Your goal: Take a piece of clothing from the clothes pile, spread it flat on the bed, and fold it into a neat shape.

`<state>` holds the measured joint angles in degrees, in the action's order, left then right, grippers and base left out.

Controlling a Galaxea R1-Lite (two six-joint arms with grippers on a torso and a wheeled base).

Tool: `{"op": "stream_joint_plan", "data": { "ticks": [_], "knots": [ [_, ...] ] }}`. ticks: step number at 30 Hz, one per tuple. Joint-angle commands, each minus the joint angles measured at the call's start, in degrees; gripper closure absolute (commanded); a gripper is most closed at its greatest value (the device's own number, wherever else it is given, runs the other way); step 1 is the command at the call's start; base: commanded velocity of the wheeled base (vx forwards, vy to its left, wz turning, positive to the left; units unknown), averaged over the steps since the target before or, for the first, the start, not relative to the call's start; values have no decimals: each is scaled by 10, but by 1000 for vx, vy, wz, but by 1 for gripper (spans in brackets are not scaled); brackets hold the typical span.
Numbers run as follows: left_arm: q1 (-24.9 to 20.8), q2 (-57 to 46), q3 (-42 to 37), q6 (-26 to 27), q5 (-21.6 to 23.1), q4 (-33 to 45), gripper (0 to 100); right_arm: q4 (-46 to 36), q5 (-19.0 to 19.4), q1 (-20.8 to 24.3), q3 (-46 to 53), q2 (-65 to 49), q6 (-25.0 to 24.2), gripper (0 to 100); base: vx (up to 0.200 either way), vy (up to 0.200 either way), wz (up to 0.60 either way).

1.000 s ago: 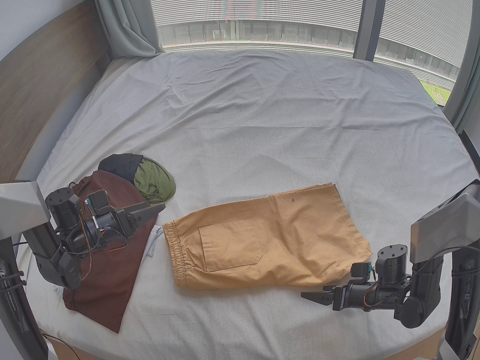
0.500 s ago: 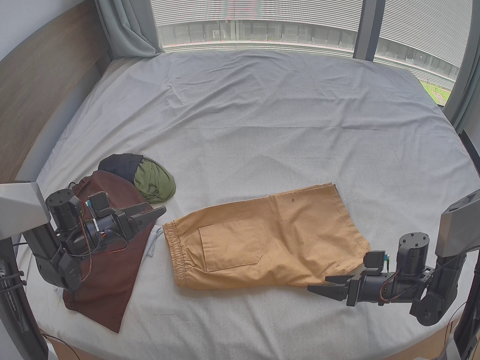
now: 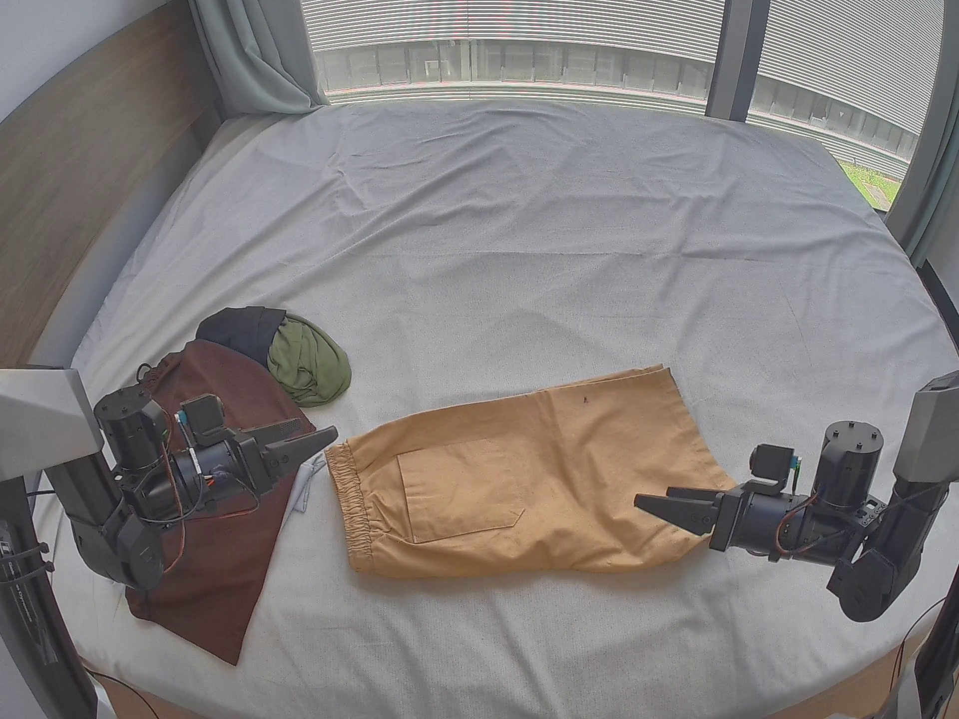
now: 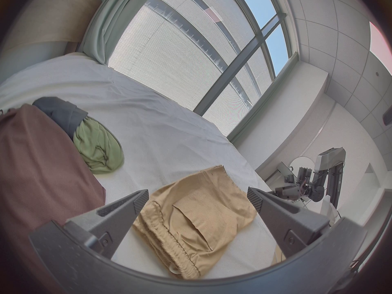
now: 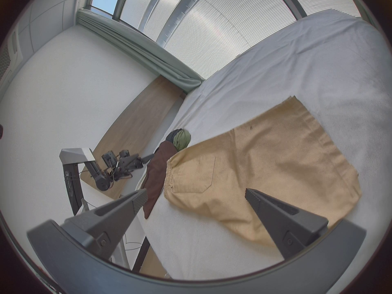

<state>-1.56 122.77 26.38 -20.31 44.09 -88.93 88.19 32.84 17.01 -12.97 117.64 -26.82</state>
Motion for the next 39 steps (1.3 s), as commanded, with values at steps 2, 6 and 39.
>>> {"op": "stream_joint_plan", "data": {
  "ticks": [2,6,39],
  "knots": [
    [-14,-2,-19,0,-1,0,0,1,-1,-25,-26,-5,-3,0,0,0,0],
    [-18,-2,-26,-2,-1,0,0,1,-1,-33,-28,-4,-3,0,0,0,0],
    [-28,125,-32,-1,-21,0,0,1,-1,-29,-23,19,4,0,0,0,0]
  ]
}}
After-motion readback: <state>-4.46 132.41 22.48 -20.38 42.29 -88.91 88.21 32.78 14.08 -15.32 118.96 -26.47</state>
